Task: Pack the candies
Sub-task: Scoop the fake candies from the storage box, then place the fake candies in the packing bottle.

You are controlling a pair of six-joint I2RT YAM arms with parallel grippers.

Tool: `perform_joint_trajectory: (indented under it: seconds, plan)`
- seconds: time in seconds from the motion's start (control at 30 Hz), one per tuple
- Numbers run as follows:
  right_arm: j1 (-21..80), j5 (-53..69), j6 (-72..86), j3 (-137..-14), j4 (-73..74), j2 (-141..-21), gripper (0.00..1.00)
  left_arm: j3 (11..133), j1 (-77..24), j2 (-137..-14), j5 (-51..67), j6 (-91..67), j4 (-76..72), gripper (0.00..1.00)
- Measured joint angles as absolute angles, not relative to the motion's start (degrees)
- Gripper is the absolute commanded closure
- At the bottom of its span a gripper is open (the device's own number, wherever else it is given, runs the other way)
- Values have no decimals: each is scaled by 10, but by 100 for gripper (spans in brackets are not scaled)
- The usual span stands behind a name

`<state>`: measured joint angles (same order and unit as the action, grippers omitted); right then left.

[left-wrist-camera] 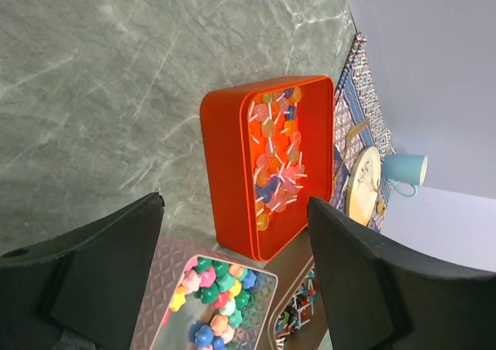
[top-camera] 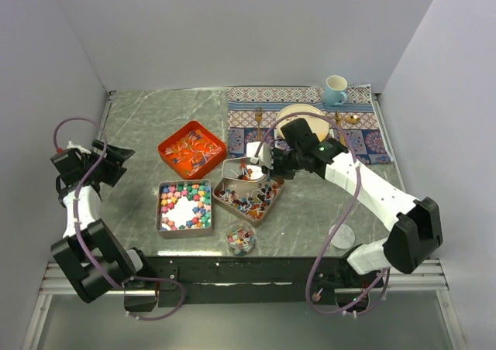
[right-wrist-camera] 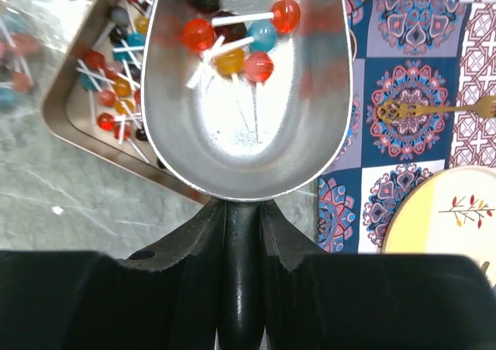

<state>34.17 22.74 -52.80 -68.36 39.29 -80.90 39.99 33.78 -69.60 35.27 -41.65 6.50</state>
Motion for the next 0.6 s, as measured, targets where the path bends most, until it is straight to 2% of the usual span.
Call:
perform_joint_trajectory:
  seconds: [0.23,0.43,0.6]
  plan:
    - [366,225,-553,-652,417,-740,100,399,338,-668,361,-416,80,19]
    - [469,183,-616,-581,473,-624,100,396,338,-649,362,-418,80,19]
    - [538,127,-640,-548,500,-582,100,394,338,-632,362,-426,79,19]
